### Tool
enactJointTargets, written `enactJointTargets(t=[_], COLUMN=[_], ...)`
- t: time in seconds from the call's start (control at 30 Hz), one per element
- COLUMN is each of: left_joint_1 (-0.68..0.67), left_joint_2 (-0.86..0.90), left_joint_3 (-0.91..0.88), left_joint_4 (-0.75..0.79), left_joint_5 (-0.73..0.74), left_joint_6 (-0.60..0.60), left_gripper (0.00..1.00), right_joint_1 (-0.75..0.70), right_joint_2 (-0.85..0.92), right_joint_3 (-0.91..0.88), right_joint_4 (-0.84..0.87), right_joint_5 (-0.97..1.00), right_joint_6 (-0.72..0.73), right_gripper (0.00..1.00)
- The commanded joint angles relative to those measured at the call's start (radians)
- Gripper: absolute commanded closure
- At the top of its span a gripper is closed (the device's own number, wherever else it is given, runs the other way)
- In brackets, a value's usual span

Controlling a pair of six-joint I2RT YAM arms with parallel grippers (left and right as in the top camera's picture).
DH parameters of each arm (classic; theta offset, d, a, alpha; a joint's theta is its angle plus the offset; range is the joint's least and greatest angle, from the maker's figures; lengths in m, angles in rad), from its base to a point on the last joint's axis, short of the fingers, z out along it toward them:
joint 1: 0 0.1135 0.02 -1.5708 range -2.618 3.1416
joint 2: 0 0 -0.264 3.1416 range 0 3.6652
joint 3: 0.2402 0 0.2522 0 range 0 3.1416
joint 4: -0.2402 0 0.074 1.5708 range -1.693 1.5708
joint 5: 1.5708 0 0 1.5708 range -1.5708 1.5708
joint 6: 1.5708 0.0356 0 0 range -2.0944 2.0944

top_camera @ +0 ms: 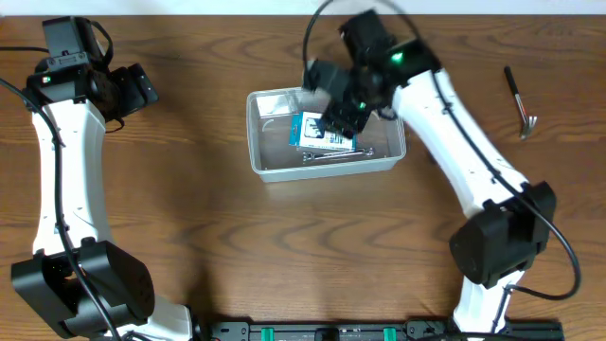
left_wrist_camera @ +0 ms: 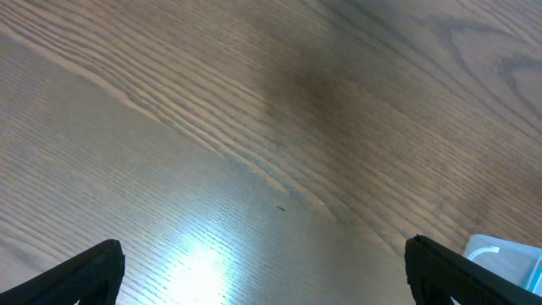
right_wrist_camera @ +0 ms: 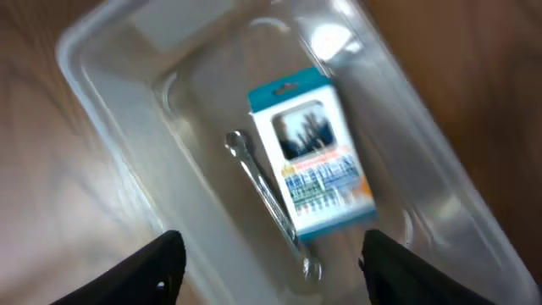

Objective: Pack container
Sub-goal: 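Open the right gripper and move it to the yellow-handled screwdriver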

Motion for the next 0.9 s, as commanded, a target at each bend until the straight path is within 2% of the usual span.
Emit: enactJointTargets(t=[0.0, 0.17, 0.37, 0.53, 0.67, 0.77, 0.87], left_joint_1=[0.003, 0.003, 0.003, 0.003, 0.003, 0.003, 0.003], left_joint_2=[0.005, 0.005, 0.005, 0.005, 0.005, 0.005, 0.005], left_joint_3=[0.005, 0.005, 0.005, 0.005, 0.005, 0.005, 0.005], left_joint_4=[-0.003, -0.003, -0.003, -0.003, -0.003, -0.003, -0.003], left_joint_5=[-0.008, -0.008, -0.008, -0.008, -0.008, -0.008, -0.008], left_joint_6=[-0.01, -0.01, -0.01, -0.01, -0.01, -0.01, -0.01], left_gripper=[0.02, 0.02, 0.02, 0.02, 0.02, 0.02, 0.02], right_joint_1=[-0.066, -0.159, -0.285, -0.358, -0.393, -0.403, -0.403], right_joint_2=[-0.063, -0.089, -0.087, -0.082, -0.081, -0.081, -0.08], right_joint_3=[0.131, 0.189, 0.134, -0.005, -0.178, -0.302, -0.394], right_joint_4=[-0.081, -0.193, -0.24, -0.169, -0.035, 0.088, 0.174], right_joint_5=[0.047, 0.175, 0.18, 0.181, 0.181, 0.182, 0.182], right_joint_6=[0.214, 0.27, 0.269, 0.277, 0.289, 0.269, 0.272], right_gripper=[0.31, 0.3, 0.27, 0.25, 0.24, 0.41, 0.43])
